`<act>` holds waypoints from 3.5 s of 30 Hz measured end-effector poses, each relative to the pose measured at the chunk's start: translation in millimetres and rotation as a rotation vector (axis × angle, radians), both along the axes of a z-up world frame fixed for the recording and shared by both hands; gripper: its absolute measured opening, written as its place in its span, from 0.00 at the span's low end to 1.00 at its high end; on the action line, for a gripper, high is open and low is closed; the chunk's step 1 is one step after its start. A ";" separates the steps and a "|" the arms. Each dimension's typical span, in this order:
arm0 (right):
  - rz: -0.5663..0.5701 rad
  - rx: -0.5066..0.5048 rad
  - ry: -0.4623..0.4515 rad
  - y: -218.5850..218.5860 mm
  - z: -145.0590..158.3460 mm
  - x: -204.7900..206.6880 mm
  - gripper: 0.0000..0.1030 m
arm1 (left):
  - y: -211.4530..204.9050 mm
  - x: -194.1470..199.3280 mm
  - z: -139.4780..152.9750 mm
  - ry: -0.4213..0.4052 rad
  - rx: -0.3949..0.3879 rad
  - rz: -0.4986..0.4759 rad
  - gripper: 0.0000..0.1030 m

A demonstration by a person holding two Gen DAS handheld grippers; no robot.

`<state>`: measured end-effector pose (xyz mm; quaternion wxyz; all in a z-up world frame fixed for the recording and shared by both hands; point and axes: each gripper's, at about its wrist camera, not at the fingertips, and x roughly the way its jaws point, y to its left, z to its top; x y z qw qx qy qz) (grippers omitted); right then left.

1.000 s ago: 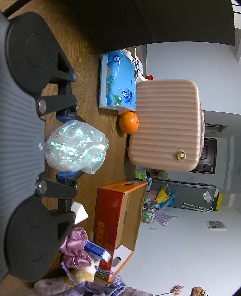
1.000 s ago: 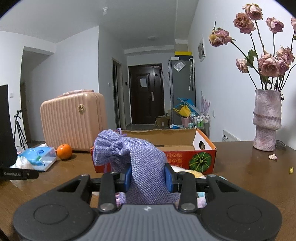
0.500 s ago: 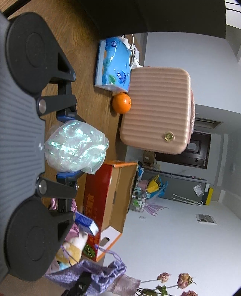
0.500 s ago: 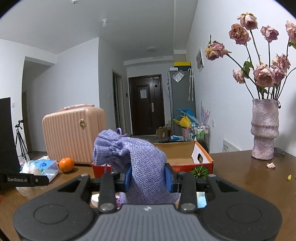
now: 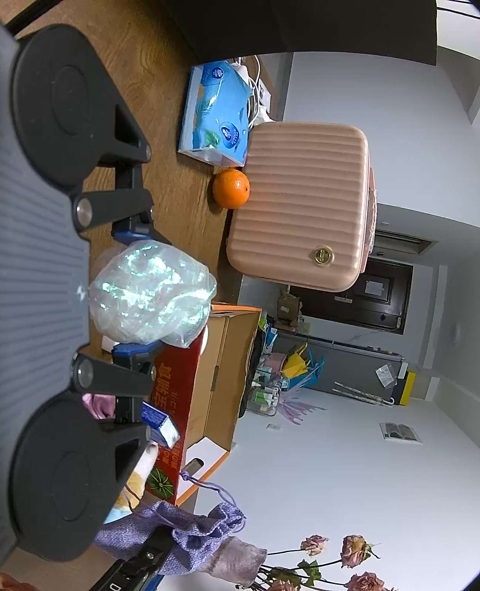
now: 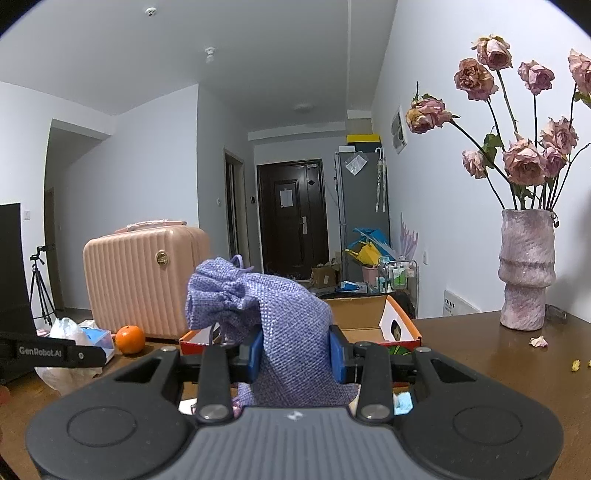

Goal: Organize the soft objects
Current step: 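Lift the purple bag with the right tool while the left tool lifts the plastic bag toward the box, then carry the purple bag over the box with the right tool while the left carries the plastic bag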

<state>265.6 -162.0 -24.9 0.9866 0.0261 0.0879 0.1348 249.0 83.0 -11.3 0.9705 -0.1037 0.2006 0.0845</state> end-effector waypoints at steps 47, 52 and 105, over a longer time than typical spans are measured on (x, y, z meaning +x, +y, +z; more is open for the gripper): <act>-0.095 0.014 -0.065 -27.5 24.0 120.6 0.34 | -48.8 133.7 18.2 -0.075 -0.012 -0.058 0.47; -0.092 0.001 -0.052 -25.0 29.1 140.1 0.34 | -49.9 155.6 19.0 -0.075 -0.016 -0.055 0.47; -0.038 -0.158 0.322 10.3 -18.3 281.2 0.35 | -54.0 285.9 -36.2 0.187 0.133 -0.010 0.48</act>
